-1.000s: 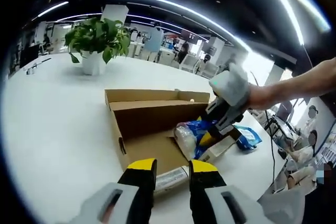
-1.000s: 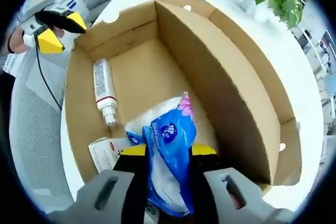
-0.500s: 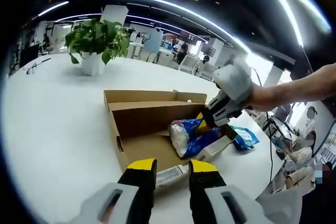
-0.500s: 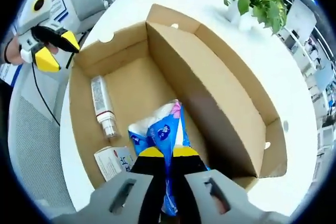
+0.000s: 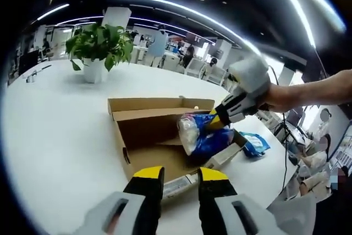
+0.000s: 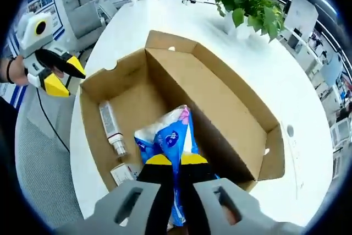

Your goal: Operate the shoe box by opening the lid, removing the specified soft item, and placing it in the target area until the item is outside and the box remains undamaged.

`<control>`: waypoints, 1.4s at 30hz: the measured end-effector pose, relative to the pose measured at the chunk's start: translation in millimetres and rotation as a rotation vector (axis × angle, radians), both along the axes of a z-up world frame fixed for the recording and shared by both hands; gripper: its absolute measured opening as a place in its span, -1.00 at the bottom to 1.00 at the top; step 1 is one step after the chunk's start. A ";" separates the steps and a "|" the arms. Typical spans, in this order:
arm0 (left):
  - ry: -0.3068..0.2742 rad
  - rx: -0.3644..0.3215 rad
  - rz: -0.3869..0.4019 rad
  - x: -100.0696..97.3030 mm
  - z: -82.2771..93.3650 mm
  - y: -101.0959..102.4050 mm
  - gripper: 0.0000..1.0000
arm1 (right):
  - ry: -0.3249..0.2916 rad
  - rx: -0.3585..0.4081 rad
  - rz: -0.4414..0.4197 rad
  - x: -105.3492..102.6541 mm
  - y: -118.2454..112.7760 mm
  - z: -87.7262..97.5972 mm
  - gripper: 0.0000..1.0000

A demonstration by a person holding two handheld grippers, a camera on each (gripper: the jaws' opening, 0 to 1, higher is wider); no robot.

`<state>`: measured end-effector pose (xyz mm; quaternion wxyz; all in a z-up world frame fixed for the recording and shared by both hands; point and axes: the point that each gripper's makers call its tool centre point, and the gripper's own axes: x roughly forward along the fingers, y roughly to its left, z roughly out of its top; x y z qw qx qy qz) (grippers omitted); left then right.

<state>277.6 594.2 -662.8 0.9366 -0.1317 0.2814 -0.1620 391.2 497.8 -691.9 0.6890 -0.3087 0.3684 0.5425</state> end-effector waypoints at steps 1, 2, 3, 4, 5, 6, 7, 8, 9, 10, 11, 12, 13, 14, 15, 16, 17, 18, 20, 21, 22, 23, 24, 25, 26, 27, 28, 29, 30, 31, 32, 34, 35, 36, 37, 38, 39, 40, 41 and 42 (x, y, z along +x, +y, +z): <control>-0.002 0.000 -0.004 -0.3 1.0 -1.2 -0.51 | -0.003 0.005 -0.001 0.4 -0.1 2.5 -1.00; -0.002 0.000 -0.005 -1.0 2.1 -2.4 -0.51 | -0.009 0.015 -0.004 0.1 0.3 7.2 -1.00; -0.003 0.000 -0.007 -1.4 2.8 -3.4 -0.51 | -0.011 0.023 -0.007 0.2 0.1 10.2 -1.00; -0.004 0.001 -0.011 -2.0 3.8 -5.0 -0.51 | -0.014 0.032 -0.012 0.2 0.0 13.6 -1.00; -0.005 0.001 -0.013 -2.5 4.5 -6.1 -0.51 | -0.023 0.042 -0.017 0.4 -1.1 18.4 -1.00; -0.008 0.003 -0.016 -3.2 5.4 -7.2 -0.51 | -0.029 0.047 -0.022 0.2 -2.7 22.4 -1.00; -0.008 0.003 -0.019 -3.6 5.7 -8.1 -0.51 | -0.031 0.053 -0.027 0.9 -4.1 24.9 -1.00; -0.009 0.003 -0.022 -4.7 6.4 -9.6 -0.51 | -0.035 0.061 -0.032 0.6 -5.7 29.2 -1.00; -0.009 0.004 -0.023 -5.0 6.7 -10.2 -0.51 | -0.039 0.066 -0.035 0.6 -7.1 31.9 -1.00; -0.009 0.003 -0.026 -4.5 7.0 -10.3 -0.51 | -0.044 0.070 -0.038 0.4 -8.6 35.1 -1.00; -0.009 0.004 -0.029 -4.6 7.3 -10.9 -0.51 | -0.049 0.075 -0.042 2.7 -10.7 37.3 -1.00; -0.010 0.005 -0.033 -5.4 8.0 -12.4 -0.51 | -0.053 0.078 -0.045 2.9 -12.3 39.5 -1.00; -0.011 0.005 -0.035 -6.0 8.6 -13.5 -0.51 | -0.059 0.079 -0.046 2.5 -13.9 42.2 -1.00; -0.012 0.005 -0.039 -6.6 9.0 -14.5 -0.51 | -0.067 0.080 -0.046 2.0 -16.3 45.6 -1.00; -0.013 0.005 -0.041 -7.0 9.6 -15.4 -0.51 | -0.071 0.082 -0.047 2.1 -18.1 47.6 -1.00; -0.014 0.005 -0.043 -7.1 9.7 -15.5 -0.51 | -0.075 0.085 -0.049 2.2 -19.7 49.9 -1.00; -0.016 0.005 -0.046 -7.5 10.3 -16.1 -0.51 | -0.082 0.088 -0.053 3.4 -22.1 53.3 -1.00; -0.017 0.005 -0.048 -7.9 10.6 -17.0 -0.51 | -0.087 0.092 -0.056 4.0 -23.6 55.8 -1.00; -0.019 0.005 -0.052 -8.9 11.5 -18.8 -0.51 | -0.103 0.093 -0.060 3.8 -27.6 61.9 -1.00; -0.020 0.005 -0.055 -9.4 12.1 -19.8 -0.51 | -0.129 0.082 -0.058 4.9 -31.1 65.1 -1.00; -0.020 0.005 -0.057 -9.9 12.6 -21.0 -0.51 | -0.129 0.086 -0.060 3.7 -32.4 67.6 -1.00; -0.021 0.005 -0.058 -10.2 13.4 -22.0 -0.51 | -0.135 0.093 -0.061 2.5 -33.9 71.5 -1.00; -0.021 0.005 -0.060 -10.3 14.0 -22.9 -0.51 | -0.142 0.094 -0.062 2.1 -35.3 73.9 -1.00; -0.021 0.006 -0.062 -10.4 14.5 -23.6 -0.51 | -0.150 0.094 -0.062 2.0 -37.3 76.2 -1.00; -0.022 0.007 -0.065 -10.3 14.9 -24.3 -0.51 | -0.156 0.096 -0.064 1.8 -40.0 78.9 -1.00; -0.023 0.009 -0.068 -10.2 15.3 -24.9 -0.51 | -0.160 0.096 -0.067 1.8 -42.6 80.7 -1.00; -0.024 0.010 -0.071 -10.2 16.3 -26.2 -0.51 | -0.168 0.095 -0.070 2.1 -46.2 82.9 -1.00; -0.024 0.012 -0.074 -10.1 17.4 -27.5 -0.51 | -0.173 0.096 -0.073 2.5 -49.0 84.3 -1.00; -0.025 0.013 -0.077 -10.0 17.9 -28.4 -0.51 | -0.178 0.095 -0.078 3.0 -53.8 85.7 -1.00; -0.025 0.013 -0.079 -9.9 18.5 -29.1 -0.51 | -0.180 0.096 -0.084 3.3 -57.1 86.4 -1.00; -0.026 0.014 -0.081 -9.7 19.4 -29.8 -0.51 | -0.180 0.097 -0.091 3.4 -60.8 86.9 -1.00; -0.027 0.014 -0.085 -9.5 20.7 -31.7 -0.51 | -0.182 0.095 -0.102 3.2 -68.7 86.7 -1.00; -0.027 0.014 -0.086 -9.4 21.2 -32.6 -0.51 | -0.182 0.093 -0.111 3.8 -75.9 85.5 -1.00; -0.027 0.014 -0.090 -9.4 22.1 -34.4 -0.51 | -0.181 0.092 -0.118 3.9 -80.3 84.9 -1.00; -0.027 0.015 -0.095 -9.4 22.7 -36.0 -0.51 | -0.181 0.091 -0.130 4.1 -87.9 83.8 -1.00; -0.027 0.019 -0.101 -9.5 23.2 -37.7 -0.51 | -0.181 0.089 -0.139 4.3 -93.0 83.0 -1.00; -0.027 0.022 -0.107 -9.4 23.7 -39.1 -0.51 | -0.180 0.089 -0.153 4.4 -100.5 81.8 -1.00; -0.028 0.024 -0.113 -9.4 24.6 -41.5 -0.51 | -0.180 0.089 -0.162 4.3 -106.3 81.1 -1.00; -0.029 0.028 -0.119 -8.9 25.6 -43.7 -0.51 | -0.180 0.087 -0.173 3.5 -112.9 80.7 -1.00; -0.030 0.030 -0.124 -9.2 26.7 -46.0 -0.51 | -0.179 0.085 -0.182 3.0 -118.6 79.8 -1.00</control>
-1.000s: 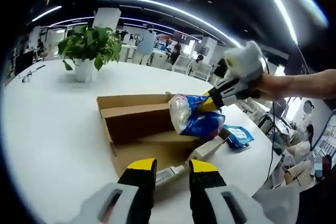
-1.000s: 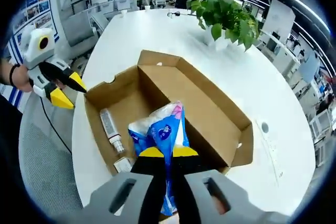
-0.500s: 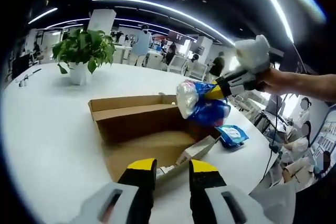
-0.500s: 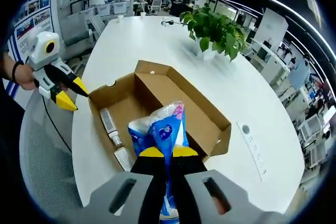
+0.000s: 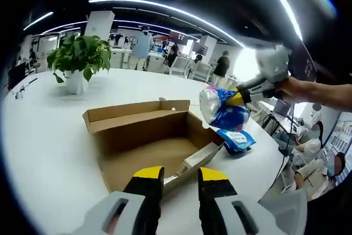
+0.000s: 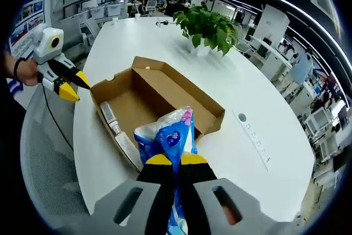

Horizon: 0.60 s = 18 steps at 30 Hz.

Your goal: Operate the shoe box by opening the lid, removing the specified soft item, and placing it in the target area until the item is outside and the box remains undamaged.

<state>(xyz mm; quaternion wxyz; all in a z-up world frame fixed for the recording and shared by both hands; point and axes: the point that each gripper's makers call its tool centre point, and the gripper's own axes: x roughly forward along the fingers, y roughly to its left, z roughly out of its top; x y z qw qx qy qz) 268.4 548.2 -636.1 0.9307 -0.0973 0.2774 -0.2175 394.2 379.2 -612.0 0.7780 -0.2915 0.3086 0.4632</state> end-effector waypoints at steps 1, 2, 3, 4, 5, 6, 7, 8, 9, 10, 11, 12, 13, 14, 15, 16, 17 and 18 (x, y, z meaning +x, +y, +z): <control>0.000 0.002 -0.006 0.4 1.0 -2.4 -0.51 | 0.002 -0.002 -0.012 -2.0 -8.8 -1.3 -1.00; -0.001 0.004 -0.009 0.6 1.8 -3.8 -0.51 | 0.003 -0.004 -0.020 -2.9 -14.9 -2.7 -1.00; -0.001 0.006 -0.016 1.0 2.5 -6.5 -0.51 | 0.006 -0.008 -0.036 -5.0 -24.9 -4.9 -1.00; -0.002 0.007 -0.018 1.3 2.7 -7.6 -0.51 | 0.008 -0.009 -0.047 -5.6 -31.1 -6.3 -1.00; -0.003 0.009 -0.024 2.0 3.5 -10.7 -0.51 | 0.014 -0.007 -0.064 -7.0 -38.2 -8.2 -1.00; -0.003 0.010 -0.029 3.1 3.1 -12.3 -0.51 | 0.018 -0.004 -0.078 -7.6 -44.2 -9.8 -1.00; -0.002 0.011 -0.037 3.8 2.7 -15.2 -0.51 | 0.021 -0.003 -0.092 -8.5 -53.4 -12.1 -1.00; -0.001 0.015 -0.041 3.7 2.8 -17.3 -0.51 | 0.022 -0.005 -0.101 -9.1 -59.7 -13.9 -1.00; -0.001 0.019 -0.047 3.5 3.5 -20.0 -0.51 | 0.026 -0.005 -0.119 -12.1 -67.6 -15.1 -1.00; -0.001 0.021 -0.052 3.6 4.0 -22.3 -0.51 | 0.027 -0.003 -0.130 -13.1 -73.4 -16.1 -1.00; -0.001 0.024 -0.057 3.7 5.1 -24.7 -0.51 | 0.030 0.001 -0.149 -16.6 -80.4 -16.1 -1.00; -0.002 0.026 -0.060 4.3 5.7 -26.2 -0.51 | 0.033 0.003 -0.160 -17.9 -86.0 -16.8 -1.00; -0.003 0.028 -0.063 4.7 6.4 -27.7 -0.51 | 0.035 0.004 -0.170 -20.2 -91.4 -17.3 -1.00; -0.003 0.030 -0.066 5.5 7.3 -29.6 -0.51 | 0.034 0.004 -0.181 -22.7 -98.9 -17.7 -1.00; -0.004 0.032 -0.068 6.1 8.0 -31.0 -0.51 | 0.035 0.005 -0.191 -25.0 -104.5 -17.8 -1.00; -0.006 0.036 -0.071 7.2 8.5 -32.7 -0.51 | 0.038 0.005 -0.204 -27.4 -113.0 -18.5 -1.00; -0.007 0.037 -0.073 7.8 9.0 -33.9 -0.51 | 0.039 0.004 -0.213 -29.0 -119.0 -18.8 -1.00; -0.007 0.037 -0.076 8.6 10.1 -36.1 -0.50 | 0.041 0.003 -0.229 -31.3 -128.4 -19.5 -1.00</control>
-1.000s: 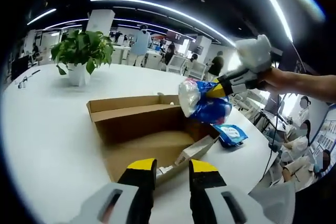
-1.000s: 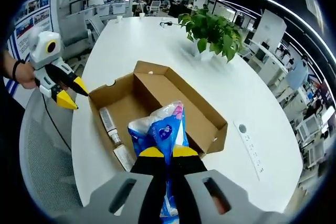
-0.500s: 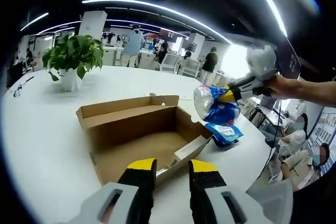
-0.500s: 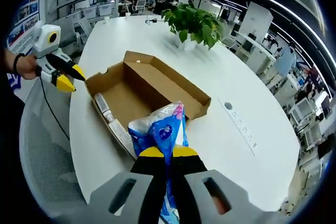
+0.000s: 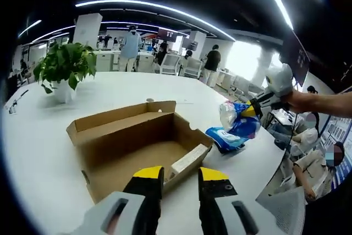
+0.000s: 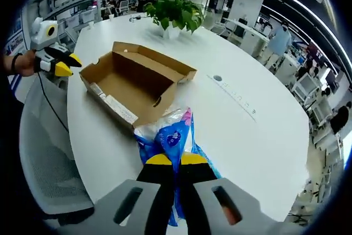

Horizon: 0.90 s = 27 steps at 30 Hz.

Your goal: Operate the shoe box by opening the lid, removing the specified soft item, and placing it in the target area until the item is outside and the box remains undamaged.

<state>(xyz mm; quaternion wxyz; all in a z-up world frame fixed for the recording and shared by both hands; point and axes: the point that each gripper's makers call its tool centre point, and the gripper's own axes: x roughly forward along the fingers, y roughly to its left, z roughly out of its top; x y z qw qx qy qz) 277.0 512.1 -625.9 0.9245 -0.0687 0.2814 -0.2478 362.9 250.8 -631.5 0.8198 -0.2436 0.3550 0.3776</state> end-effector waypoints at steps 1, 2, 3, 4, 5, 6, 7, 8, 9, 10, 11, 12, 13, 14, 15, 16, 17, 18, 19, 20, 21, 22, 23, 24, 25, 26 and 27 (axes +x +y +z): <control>0.000 0.000 -0.002 0.5 0.5 -1.6 -0.50 | 0.002 0.000 -0.010 2.8 -8.2 -1.1 -1.00; -0.001 0.002 -0.006 1.0 0.9 -3.5 -0.50 | 0.002 0.000 -0.022 2.5 -15.4 -1.7 -1.00; -0.002 0.006 -0.010 1.3 1.0 -5.5 -0.50 | 0.004 -0.001 -0.030 0.6 -19.8 -2.0 -1.00; -0.002 0.009 -0.013 2.1 1.0 -7.4 -0.50 | 0.004 -0.005 -0.046 -1.8 -28.7 -2.5 -1.00; -0.002 0.009 -0.013 2.5 1.1 -8.7 -0.50 | 0.006 -0.007 -0.055 -4.3 -34.4 -2.5 -1.00; -0.002 0.008 -0.015 1.6 1.8 -11.8 -0.50 | 0.009 -0.008 -0.070 -7.0 -43.4 -3.2 -1.00; -0.003 0.008 -0.017 1.5 2.2 -14.1 -0.49 | 0.011 -0.010 -0.080 -9.6 -49.2 -3.4 -1.00; -0.003 0.008 -0.018 1.4 2.7 -16.1 -0.49 | 0.012 -0.012 -0.089 -12.2 -57.2 -4.0 -1.00; -0.003 0.007 -0.020 1.3 3.2 -19.2 -0.49 | 0.015 -0.016 -0.096 -14.6 -62.2 -4.4 -1.00; -0.003 0.007 -0.023 1.0 3.5 -21.2 -0.49 | 0.017 -0.021 -0.101 -16.7 -68.2 -5.1 -1.00; -0.003 0.009 -0.026 0.7 3.7 -23.7 -0.49 | 0.018 -0.028 -0.109 -19.1 -76.1 -5.5 -1.00; -0.001 0.009 -0.029 0.8 3.6 -24.7 -0.49 | 0.019 -0.030 -0.113 -21.1 -81.6 -5.6 -1.00; -0.001 0.010 -0.032 0.6 3.8 -27.1 -0.49 | 0.022 -0.035 -0.121 -23.7 -89.5 -6.2 -1.00; -0.002 0.012 -0.033 0.9 3.9 -28.5 -0.49 | 0.023 -0.042 -0.125 -25.5 -95.6 -7.1 -1.00; -0.001 0.012 -0.036 1.1 3.9 -30.7 -0.49 | 0.029 -0.050 -0.136 -27.6 -104.9 -8.9 -1.00; 0.000 0.012 -0.036 1.4 3.6 -31.3 -0.49 | 0.032 -0.052 -0.141 -29.1 -110.4 -9.6 -1.00; 0.001 0.012 -0.035 1.6 3.6 -32.4 -0.49 | 0.033 -0.057 -0.147 -30.4 -116.1 -10.2 -1.00; 0.001 0.012 -0.036 2.2 3.7 -33.7 -0.49 | 0.036 -0.062 -0.157 -32.5 -124.1 -10.8 -1.00; 0.001 0.012 -0.037 2.4 4.0 -35.1 -0.49 | 0.038 -0.063 -0.163 -33.3 -129.4 -11.4 -1.00; 0.001 0.012 -0.037 2.8 4.3 -36.1 -0.49 | 0.039 -0.065 -0.169 -34.3 -133.9 -11.6 -1.00; 0.000 0.013 -0.038 3.3 4.7 -38.1 -0.49 | 0.042 -0.069 -0.176 -35.1 -141.2 -12.7 -1.00; 0.001 0.013 -0.039 3.9 4.5 -39.3 -0.49 | 0.045 -0.072 -0.180 -36.0 -145.7 -13.6 -1.00; 0.001 0.014 -0.040 4.4 4.6 -40.5 -0.49 | 0.049 -0.076 -0.186 -36.6 -151.7 -14.9 -1.00; 0.000 0.015 -0.042 5.0 4.5 -42.1 -0.49 | 0.051 -0.079 -0.191 -37.2 -155.7 -15.6 -1.00; 0.000 0.016 -0.043 5.5 4.7 -43.4 -0.49 | 0.054 -0.079 -0.199 -37.3 -161.3 -16.9 -1.00; 0.000 0.016 -0.043 6.3 5.2 -45.1 -0.49 | 0.057 -0.079 -0.203 -37.6 -164.1 -17.5 -1.00; -0.001 0.017 -0.044 6.9 5.7 -46.3 -0.49 | 0.058 -0.079 -0.206 -38.1 -166.8 -18.2 -1.00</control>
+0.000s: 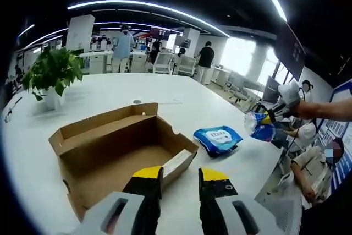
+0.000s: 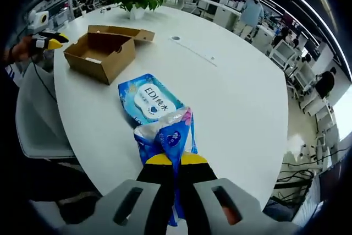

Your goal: Operate the shoe box by opening the lid, removing the specified soft item, and placing it in the target area until the item is outside and the box remains undamaged.

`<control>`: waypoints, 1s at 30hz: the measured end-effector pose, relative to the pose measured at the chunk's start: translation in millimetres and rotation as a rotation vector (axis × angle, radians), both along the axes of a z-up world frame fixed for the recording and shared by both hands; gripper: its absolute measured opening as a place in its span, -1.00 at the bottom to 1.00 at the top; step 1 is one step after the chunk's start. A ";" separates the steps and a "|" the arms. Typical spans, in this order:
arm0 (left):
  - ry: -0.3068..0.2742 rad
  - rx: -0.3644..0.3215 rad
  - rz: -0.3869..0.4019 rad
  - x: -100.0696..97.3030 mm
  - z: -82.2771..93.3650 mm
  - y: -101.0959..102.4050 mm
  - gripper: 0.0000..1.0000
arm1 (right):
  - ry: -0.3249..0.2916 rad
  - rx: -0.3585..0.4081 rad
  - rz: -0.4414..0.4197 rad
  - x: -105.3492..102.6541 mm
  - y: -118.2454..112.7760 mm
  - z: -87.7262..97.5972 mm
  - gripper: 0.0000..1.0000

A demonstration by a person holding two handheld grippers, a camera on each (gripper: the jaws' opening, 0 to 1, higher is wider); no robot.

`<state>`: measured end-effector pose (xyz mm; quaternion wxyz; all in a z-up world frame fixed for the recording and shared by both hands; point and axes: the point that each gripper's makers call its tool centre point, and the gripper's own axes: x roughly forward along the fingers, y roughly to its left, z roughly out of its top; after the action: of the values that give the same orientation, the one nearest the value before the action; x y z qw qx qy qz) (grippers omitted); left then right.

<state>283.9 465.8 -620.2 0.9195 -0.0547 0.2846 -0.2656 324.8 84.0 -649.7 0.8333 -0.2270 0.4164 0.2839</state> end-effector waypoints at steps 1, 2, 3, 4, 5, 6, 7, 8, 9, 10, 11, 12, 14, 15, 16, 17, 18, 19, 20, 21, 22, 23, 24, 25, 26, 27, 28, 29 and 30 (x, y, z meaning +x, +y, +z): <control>-0.001 0.000 0.000 0.4 0.9 -1.8 -0.49 | 0.003 -0.003 -0.003 -0.7 -3.3 -1.4 -1.00; -0.002 0.001 -0.001 0.7 1.6 -2.9 -0.49 | 0.005 -0.007 -0.002 -1.3 -5.6 -2.7 -1.00; -0.005 0.003 -0.001 1.7 2.0 -3.7 -0.49 | 0.007 -0.018 0.004 -2.4 -9.2 -5.2 -1.00; -0.008 0.005 0.000 2.1 2.7 -3.9 -0.49 | 0.011 -0.023 0.007 -3.3 -11.6 -7.1 -1.00; -0.010 0.005 0.001 2.4 3.1 -4.0 -0.49 | 0.018 -0.029 0.008 -4.4 -15.5 -9.9 -1.00; -0.010 0.004 0.004 2.8 3.2 -3.7 -0.49 | 0.020 -0.030 0.008 -4.6 -16.7 -10.7 -1.00; -0.010 0.004 0.008 2.8 3.9 -3.9 -0.49 | 0.025 -0.032 0.006 -4.8 -20.4 -12.7 -1.00; -0.010 0.004 0.012 3.0 3.9 -3.5 -0.49 | 0.029 -0.031 0.004 -4.4 -23.0 -14.1 -1.00; -0.008 0.006 0.017 2.8 3.1 -2.7 -0.49 | 0.032 -0.030 0.003 -4.0 -25.7 -15.8 -1.00; -0.007 0.006 0.021 2.5 2.5 -2.0 -0.49 | 0.034 -0.032 0.003 -3.5 -28.0 -17.2 -1.00; -0.004 0.007 0.027 1.8 1.8 -1.2 -0.49 | 0.037 -0.039 0.009 -3.1 -30.3 -19.0 -1.00; -0.003 0.008 0.031 1.3 1.4 -0.4 -0.49 | 0.039 -0.047 0.019 -3.2 -32.3 -20.5 -1.00; 0.000 0.009 0.043 -0.4 1.2 1.6 -0.49 | 0.048 -0.071 0.036 -2.3 -38.1 -25.0 -1.00; 0.001 0.008 0.050 -0.5 1.0 3.0 -0.49 | 0.051 -0.077 0.042 -1.7 -40.0 -26.6 -1.00; 0.001 0.009 0.060 -0.6 1.2 5.3 -0.49 | 0.055 -0.084 0.049 0.0 -43.2 -29.1 -1.00; 0.001 0.010 0.067 -0.8 1.3 6.7 -0.49 | 0.059 -0.089 0.052 1.9 -45.4 -31.0 -1.00; 0.001 0.011 0.075 -1.1 1.7 8.8 -0.49 | 0.060 -0.090 0.054 2.4 -46.0 -31.7 -1.00; 0.000 0.012 0.082 -1.3 1.9 10.1 -0.49 | 0.064 -0.092 0.059 4.5 -47.1 -33.5 -1.00; 0.001 0.012 0.092 -1.7 2.3 12.2 -0.49 | 0.067 -0.094 0.064 5.8 -47.9 -35.0 -1.00; 0.000 0.012 0.099 -2.6 2.7 13.2 -0.49 | 0.073 -0.098 0.073 7.8 -48.2 -37.6 -1.00; -0.001 0.012 0.108 -2.8 3.3 14.8 -0.49 | 0.077 -0.102 0.080 8.3 -47.9 -39.3 -1.00; 0.000 0.012 0.119 -3.0 3.7 17.4 -0.49 | 0.082 -0.109 0.091 10.6 -47.8 -42.0 -1.00; -0.001 0.013 0.126 -3.2 4.2 19.1 -0.49 | 0.085 -0.114 0.096 12.7 -48.1 -44.2 -1.00; -0.003 0.013 0.136 -3.3 4.5 21.5 -0.49 | 0.088 -0.119 0.104 15.3 -47.9 -46.3 -1.00; -0.003 0.012 0.141 -3.5 4.6 22.8 -0.49 | 0.090 -0.122 0.109 16.8 -47.7 -47.4 -1.00; -0.002 0.011 0.152 -3.9 4.4 25.4 -0.49 | 0.092 -0.128 0.119 19.8 -47.0 -49.2 -1.00; 0.000 0.013 0.163 -4.7 4.1 27.9 -0.49 | 0.093 -0.134 0.130 23.7 -46.7 -51.3 -1.00; -0.001 0.014 0.170 -5.5 4.4 29.5 -0.49 | 0.096 -0.140 0.141 25.7 -46.1 -52.6 -1.00; 0.000 0.013 0.177 -6.3 4.5 31.0 -0.49 | 0.098 -0.157 0.165 27.9 -45.3 -54.4 -1.00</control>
<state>277.6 496.8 -615.7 0.9397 -0.0735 0.2803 -0.1815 352.6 38.7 -704.0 0.7654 -0.3111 0.4575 0.3288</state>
